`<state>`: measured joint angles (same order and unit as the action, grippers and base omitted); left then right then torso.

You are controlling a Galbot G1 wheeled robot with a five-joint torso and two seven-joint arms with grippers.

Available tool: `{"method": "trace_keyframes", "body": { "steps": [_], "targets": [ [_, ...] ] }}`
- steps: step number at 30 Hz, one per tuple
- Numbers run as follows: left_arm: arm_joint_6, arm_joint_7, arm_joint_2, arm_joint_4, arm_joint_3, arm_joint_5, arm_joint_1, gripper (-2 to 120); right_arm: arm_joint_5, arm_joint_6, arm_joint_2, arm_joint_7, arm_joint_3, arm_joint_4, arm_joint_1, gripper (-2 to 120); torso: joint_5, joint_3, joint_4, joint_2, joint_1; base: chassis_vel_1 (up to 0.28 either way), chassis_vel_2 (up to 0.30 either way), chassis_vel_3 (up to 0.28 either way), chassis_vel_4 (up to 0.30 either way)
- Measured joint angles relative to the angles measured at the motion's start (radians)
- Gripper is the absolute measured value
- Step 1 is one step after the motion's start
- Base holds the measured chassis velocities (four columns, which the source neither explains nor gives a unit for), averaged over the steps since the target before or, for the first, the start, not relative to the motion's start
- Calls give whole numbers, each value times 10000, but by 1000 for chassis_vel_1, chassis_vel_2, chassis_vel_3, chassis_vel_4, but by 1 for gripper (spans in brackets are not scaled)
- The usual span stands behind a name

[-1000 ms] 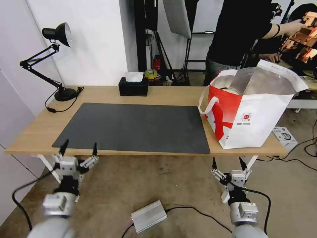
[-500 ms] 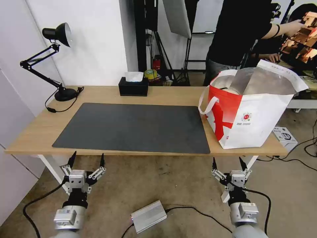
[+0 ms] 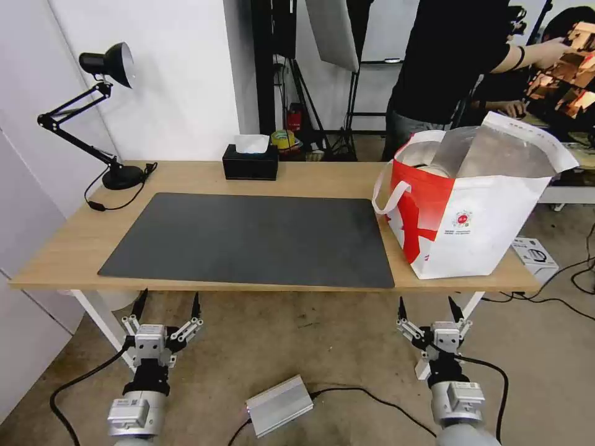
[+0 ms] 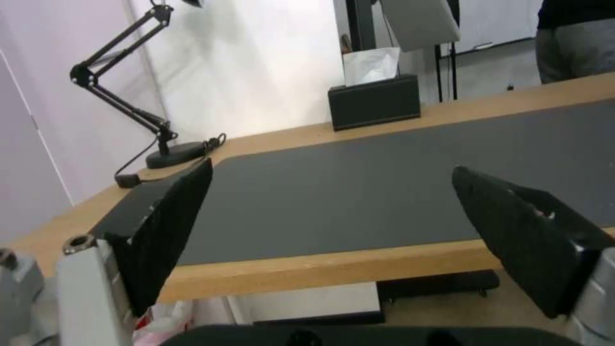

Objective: Pick up the trash from the table and place it into the takeout bag.

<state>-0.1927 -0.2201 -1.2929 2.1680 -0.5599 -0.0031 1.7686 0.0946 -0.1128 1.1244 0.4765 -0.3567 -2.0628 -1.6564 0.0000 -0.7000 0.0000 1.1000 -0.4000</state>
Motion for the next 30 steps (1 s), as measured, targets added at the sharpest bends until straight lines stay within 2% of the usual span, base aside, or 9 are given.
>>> {"method": "trace_keyframes", "body": {
  "steps": [30],
  "targets": [
    [-198, 5, -178, -97, -95, 46, 44, 100, 11, 11, -39, -16, 25, 26, 7, 100, 0, 0, 0, 0, 0, 0, 0, 0, 0]
  ]
}}
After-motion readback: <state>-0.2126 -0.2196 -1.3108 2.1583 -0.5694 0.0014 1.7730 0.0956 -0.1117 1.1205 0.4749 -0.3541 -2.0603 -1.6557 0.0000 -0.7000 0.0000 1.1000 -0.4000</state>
